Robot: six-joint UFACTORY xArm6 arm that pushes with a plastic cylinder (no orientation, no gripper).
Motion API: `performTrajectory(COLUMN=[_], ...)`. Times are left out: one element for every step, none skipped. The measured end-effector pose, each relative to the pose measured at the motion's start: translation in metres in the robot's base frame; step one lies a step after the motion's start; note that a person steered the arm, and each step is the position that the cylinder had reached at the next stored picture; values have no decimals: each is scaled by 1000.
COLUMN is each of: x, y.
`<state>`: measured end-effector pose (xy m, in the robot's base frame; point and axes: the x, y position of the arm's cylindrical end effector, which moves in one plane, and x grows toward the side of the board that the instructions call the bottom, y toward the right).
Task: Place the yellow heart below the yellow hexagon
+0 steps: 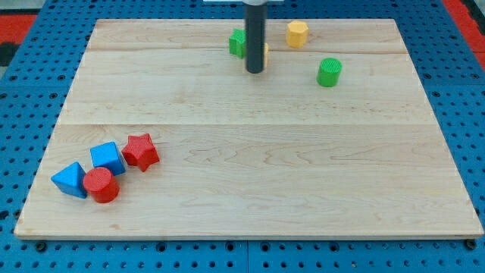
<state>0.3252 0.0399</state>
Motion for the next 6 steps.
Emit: performTrajectory(x=[2,-18,-54,-40,-39,-2], y=[-32,-53,-31,-2,28,6])
